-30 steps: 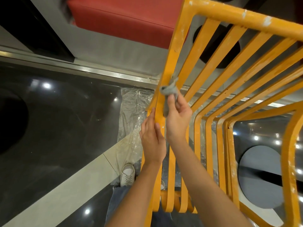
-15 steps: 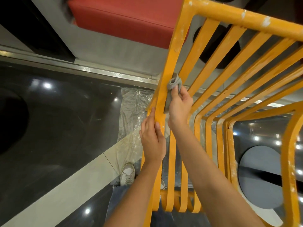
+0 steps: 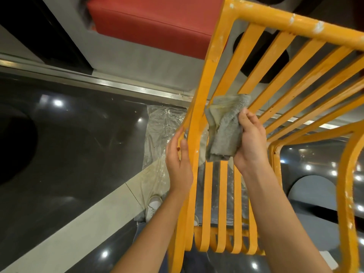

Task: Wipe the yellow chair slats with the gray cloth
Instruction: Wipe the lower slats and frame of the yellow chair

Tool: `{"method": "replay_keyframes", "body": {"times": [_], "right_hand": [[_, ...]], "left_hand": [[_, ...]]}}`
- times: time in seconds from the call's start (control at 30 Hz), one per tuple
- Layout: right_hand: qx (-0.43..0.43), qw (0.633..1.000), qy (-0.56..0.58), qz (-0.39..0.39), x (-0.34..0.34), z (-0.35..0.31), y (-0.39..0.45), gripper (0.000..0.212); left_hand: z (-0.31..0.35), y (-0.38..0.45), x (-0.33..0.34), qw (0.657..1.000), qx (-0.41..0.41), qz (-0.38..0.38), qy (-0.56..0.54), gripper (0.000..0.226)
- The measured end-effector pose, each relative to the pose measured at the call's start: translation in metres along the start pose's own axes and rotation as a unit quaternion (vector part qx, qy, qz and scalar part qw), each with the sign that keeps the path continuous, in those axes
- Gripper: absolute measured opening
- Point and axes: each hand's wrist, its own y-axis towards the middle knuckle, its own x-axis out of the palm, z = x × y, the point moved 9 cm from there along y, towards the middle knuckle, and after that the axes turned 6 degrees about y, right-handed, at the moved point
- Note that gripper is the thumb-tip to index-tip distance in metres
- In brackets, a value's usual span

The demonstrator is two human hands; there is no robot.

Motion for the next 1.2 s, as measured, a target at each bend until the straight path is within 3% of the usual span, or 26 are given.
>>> {"method": "replay_keyframes", "body": {"times": [0.1, 0.17, 0.23, 0.3, 0.37, 0.43, 0.5, 0.57, 0.67, 0.73, 0.77, 0.9, 1.0, 1.13, 1.2], "right_hand": [[0.057, 0.998, -0.017, -0.018, 0.006, 0.011, -0.017, 0.028], [0.086, 0.995, -0.01, -0.047, 0.019, 0.022, -0.031, 0.044], [0.086, 0.993, -0.006, -0.084, 0.032, 0.033, -0.042, 0.038], [0.049, 0.995, -0.028, -0.084, 0.034, 0.039, -0.047, 0.026], [-0.023, 0.994, -0.078, -0.073, 0.034, 0.036, -0.05, 0.026], [-0.124, 0.97, -0.19, -0.085, 0.041, 0.03, -0.054, 0.018], [-0.205, 0.919, -0.323, -0.095, 0.047, 0.029, -0.056, 0.009], [-0.247, 0.887, -0.385, -0.058, 0.04, 0.029, -0.048, 0.016], [-0.219, 0.874, -0.431, -0.05, 0.029, 0.041, -0.031, 0.046], [-0.194, 0.856, -0.471, -0.089, 0.033, 0.058, -0.025, 0.063], [-0.19, 0.85, -0.48, -0.101, 0.036, 0.064, -0.024, 0.067], [-0.196, 0.872, -0.445, -0.062, 0.028, 0.074, -0.018, 0.072], [-0.196, 0.883, -0.424, -0.032, 0.022, 0.073, -0.015, 0.072], [-0.199, 0.888, -0.415, -0.023, 0.023, 0.07, -0.015, 0.071], [-0.192, 0.89, -0.412, -0.017, 0.023, 0.07, -0.015, 0.071]], "left_hand": [[0.028, 0.002, -0.007, 0.991, -0.022, -0.011, -0.135, 0.051], [0.037, -0.002, -0.001, 0.96, -0.117, -0.033, -0.254, 0.073], [0.037, -0.014, 0.006, 0.918, -0.225, -0.053, -0.322, 0.081], [0.037, -0.026, 0.009, 0.886, -0.274, -0.087, -0.364, 0.08], [0.038, -0.035, 0.01, 0.865, -0.287, -0.121, -0.393, 0.067], [0.04, -0.033, 0.003, 0.88, -0.257, -0.129, -0.378, 0.038], [0.03, -0.023, -0.005, 0.894, -0.258, -0.1, -0.351, 0.04], [0.02, -0.001, -0.019, 0.916, -0.255, -0.05, -0.305, 0.042], [0.014, 0.045, -0.03, 0.956, -0.209, 0.007, -0.207, 0.061], [0.015, 0.07, -0.017, 0.973, -0.184, -0.014, -0.141, 0.077], [0.016, 0.079, -0.007, 0.976, -0.184, -0.027, -0.11, 0.074], [0.012, 0.108, 0.037, 0.979, -0.178, -0.088, -0.05, 0.047], [0.03, 0.121, 0.052, 0.985, -0.113, -0.128, -0.041, 0.03], [0.04, 0.096, 0.041, 0.988, -0.043, -0.139, -0.06, 0.037], [0.01, 0.079, 0.034, 0.985, -0.056, -0.151, -0.067, 0.041]]}}
